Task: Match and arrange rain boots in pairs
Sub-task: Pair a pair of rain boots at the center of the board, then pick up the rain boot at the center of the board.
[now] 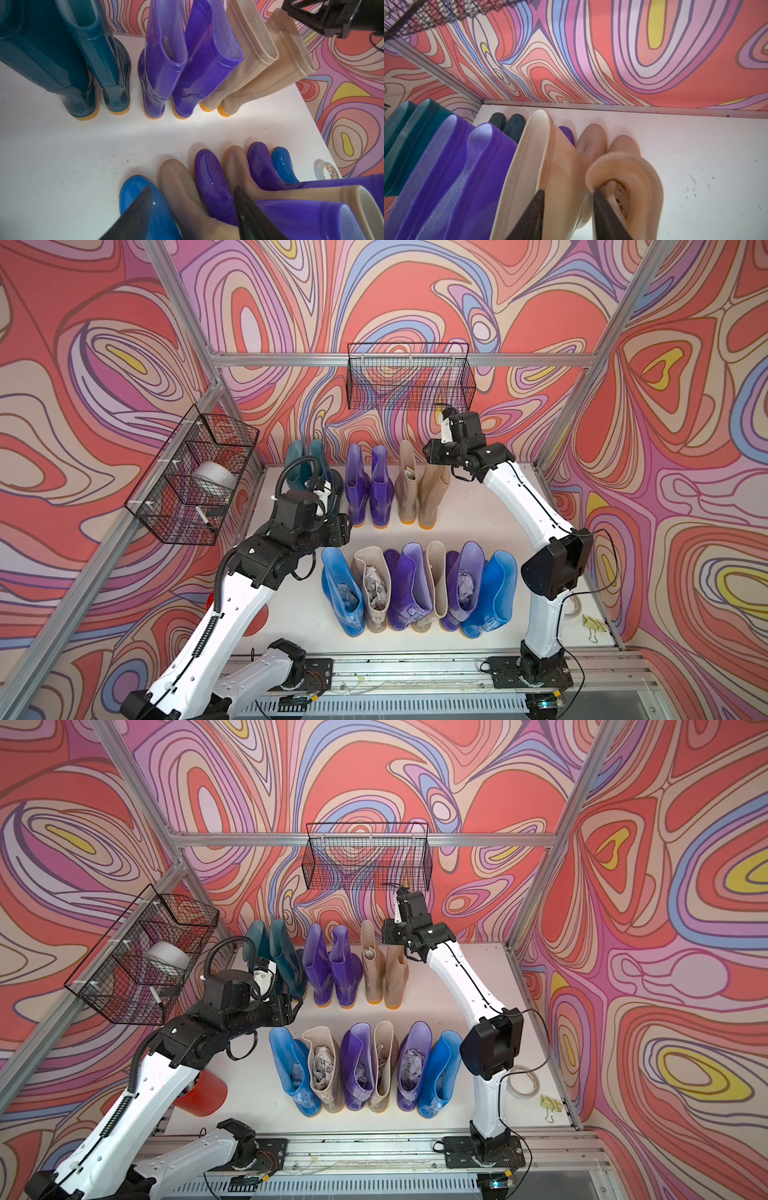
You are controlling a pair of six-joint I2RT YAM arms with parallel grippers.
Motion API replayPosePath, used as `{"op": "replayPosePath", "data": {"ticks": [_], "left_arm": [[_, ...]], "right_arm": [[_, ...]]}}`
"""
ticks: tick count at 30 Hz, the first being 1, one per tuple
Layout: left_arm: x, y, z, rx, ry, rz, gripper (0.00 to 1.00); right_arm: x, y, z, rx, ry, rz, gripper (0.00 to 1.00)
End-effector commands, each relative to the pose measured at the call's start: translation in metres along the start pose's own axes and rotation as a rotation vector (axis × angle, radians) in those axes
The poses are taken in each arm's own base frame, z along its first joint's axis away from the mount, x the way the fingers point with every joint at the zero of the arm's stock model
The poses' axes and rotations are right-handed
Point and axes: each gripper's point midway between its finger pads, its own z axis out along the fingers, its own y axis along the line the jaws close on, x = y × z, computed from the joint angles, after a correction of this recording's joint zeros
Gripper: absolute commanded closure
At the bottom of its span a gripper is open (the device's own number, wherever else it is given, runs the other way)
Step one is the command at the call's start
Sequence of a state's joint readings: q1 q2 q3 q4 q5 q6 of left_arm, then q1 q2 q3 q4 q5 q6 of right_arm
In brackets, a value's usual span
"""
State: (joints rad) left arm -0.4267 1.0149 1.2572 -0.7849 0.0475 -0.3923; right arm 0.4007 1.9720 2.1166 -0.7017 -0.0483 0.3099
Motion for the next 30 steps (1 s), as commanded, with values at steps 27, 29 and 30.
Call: {"op": "replayPosePath", "data": {"ticks": [27,29,30], "left_arm": [[0.043,0.03,-0.078,-0.135,0.111,-0.111,0.35],[0.049,0.033,-0.079,-0.144,0.117,-0.139,0.35],[0.053,0.034,-0.078,-0.145,0.117,-0.157,0.35]], "right_arm": [[0.006,0.039,-0.099,-0.181,0.007,-0.097,0.52],[0.017,0.051,-0.105,-0.223,0.035,-0.11,0.52],[0.022,0.059,-0.107,-0.243,0.05,-0.12,0.52]]}}
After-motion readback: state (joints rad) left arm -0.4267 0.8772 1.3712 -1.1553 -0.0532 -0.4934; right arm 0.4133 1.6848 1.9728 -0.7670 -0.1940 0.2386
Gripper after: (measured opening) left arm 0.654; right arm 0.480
